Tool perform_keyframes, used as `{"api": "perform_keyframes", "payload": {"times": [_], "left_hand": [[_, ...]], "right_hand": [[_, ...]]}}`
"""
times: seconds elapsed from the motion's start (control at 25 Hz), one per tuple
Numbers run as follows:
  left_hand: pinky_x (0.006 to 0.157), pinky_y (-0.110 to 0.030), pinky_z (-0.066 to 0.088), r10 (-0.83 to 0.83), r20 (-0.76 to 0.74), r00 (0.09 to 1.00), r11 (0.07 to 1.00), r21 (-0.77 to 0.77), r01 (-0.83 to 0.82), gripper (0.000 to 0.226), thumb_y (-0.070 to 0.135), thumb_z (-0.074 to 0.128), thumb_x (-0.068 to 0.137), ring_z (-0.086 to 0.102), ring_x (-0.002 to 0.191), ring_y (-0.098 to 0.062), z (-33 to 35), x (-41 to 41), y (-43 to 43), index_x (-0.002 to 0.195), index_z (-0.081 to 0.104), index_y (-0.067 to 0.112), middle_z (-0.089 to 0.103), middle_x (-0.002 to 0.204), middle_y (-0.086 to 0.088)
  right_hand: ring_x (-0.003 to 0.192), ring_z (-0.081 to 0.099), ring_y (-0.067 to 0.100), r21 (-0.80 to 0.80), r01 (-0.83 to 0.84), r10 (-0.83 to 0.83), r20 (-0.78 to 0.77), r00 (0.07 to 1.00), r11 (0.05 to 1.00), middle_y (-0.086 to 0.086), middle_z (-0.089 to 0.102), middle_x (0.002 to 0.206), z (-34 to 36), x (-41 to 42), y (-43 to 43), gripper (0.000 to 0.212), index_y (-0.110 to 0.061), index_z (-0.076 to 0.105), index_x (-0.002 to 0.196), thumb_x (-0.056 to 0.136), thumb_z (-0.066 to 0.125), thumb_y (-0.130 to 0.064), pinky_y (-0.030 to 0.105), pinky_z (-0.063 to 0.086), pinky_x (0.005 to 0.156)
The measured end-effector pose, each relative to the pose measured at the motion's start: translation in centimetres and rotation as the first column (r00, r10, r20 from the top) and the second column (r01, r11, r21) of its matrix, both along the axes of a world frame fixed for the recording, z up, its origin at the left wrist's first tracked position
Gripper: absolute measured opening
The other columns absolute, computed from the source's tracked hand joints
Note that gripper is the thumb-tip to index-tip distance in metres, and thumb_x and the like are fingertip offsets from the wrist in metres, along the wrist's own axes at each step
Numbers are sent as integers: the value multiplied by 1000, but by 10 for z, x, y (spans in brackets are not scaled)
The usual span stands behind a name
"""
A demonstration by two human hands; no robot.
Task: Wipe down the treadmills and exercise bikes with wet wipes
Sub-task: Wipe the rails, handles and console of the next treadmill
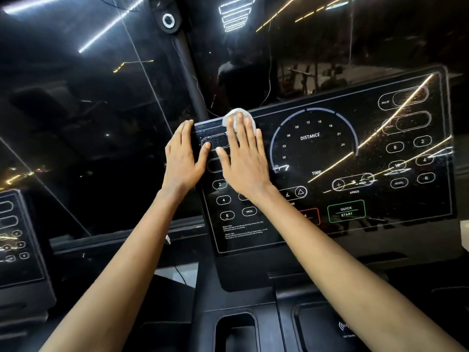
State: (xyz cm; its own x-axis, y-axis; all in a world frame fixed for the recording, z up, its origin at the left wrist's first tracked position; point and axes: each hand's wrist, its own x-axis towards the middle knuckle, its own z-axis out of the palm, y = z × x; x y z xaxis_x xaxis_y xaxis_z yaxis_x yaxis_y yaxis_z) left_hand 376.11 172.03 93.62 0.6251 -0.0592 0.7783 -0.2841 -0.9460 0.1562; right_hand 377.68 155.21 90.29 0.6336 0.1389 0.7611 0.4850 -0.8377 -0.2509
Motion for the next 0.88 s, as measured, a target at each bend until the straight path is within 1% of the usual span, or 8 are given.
{"api": "perform_keyframes", "payload": {"times": [0.08,0.2,0.28,0.44,0.6,0.68,0.8,0.88], "left_hand": [[121,-44,24,-18,-7,1000,1000,2,18,65,43,49,104,29,148,-18,1,0,2,157,26,13,32,159,-5],[119,-42,23,-30,-16,999,1000,3,30,66,44,50,104,31,146,-21,1,0,4,158,25,16,33,158,-7],[118,-43,25,-27,11,1000,999,33,27,65,41,51,103,32,144,-24,3,1,6,158,27,16,36,155,-10],[121,-41,21,-43,43,998,993,111,38,61,31,51,102,27,148,-26,5,6,2,156,31,11,32,159,-10],[123,-43,18,-47,11,999,994,95,46,59,26,49,99,25,148,-28,7,9,-7,155,33,14,36,156,-9],[123,-44,18,-57,8,998,994,93,56,59,26,48,99,25,148,-27,6,10,-6,155,33,15,37,155,-8],[122,-45,20,-64,7,998,994,95,63,58,28,48,100,26,147,-26,6,11,-2,155,32,16,37,154,-7],[121,-45,20,-64,-2,998,993,102,63,58,30,48,101,26,147,-25,6,11,0,156,31,17,36,154,-5]], "right_hand": [[156,-3,22,-15,1,-1,15,1000,1000,9,1,169,3,2,0,67,-11,10,161,106,23,-47,46,7,126],[156,-2,20,108,127,-125,-27,992,986,7,2,169,-3,2,-9,64,-15,10,161,106,24,-43,48,9,125],[156,-3,22,154,161,-153,-60,986,975,8,0,169,-5,-2,-6,66,-13,5,161,106,24,-44,48,7,126],[156,-2,21,82,123,-122,-11,992,989,7,2,169,-2,-1,-12,63,-16,9,161,106,23,-45,51,6,125],[155,-6,20,218,263,-244,-110,963,940,6,-2,169,-16,-2,-36,65,-16,3,161,106,23,-45,50,4,126],[155,-6,23,203,254,-235,-113,965,946,9,-3,168,-25,-11,-25,68,-13,2,161,106,24,-46,49,3,126],[155,-5,23,109,193,-188,-52,981,975,9,-1,168,-26,-13,-14,68,-13,3,161,106,25,-47,47,-1,126],[155,-5,21,135,233,-225,-67,972,963,7,-1,169,-18,-4,-23,66,-15,4,161,106,23,-47,50,0,126]]}}
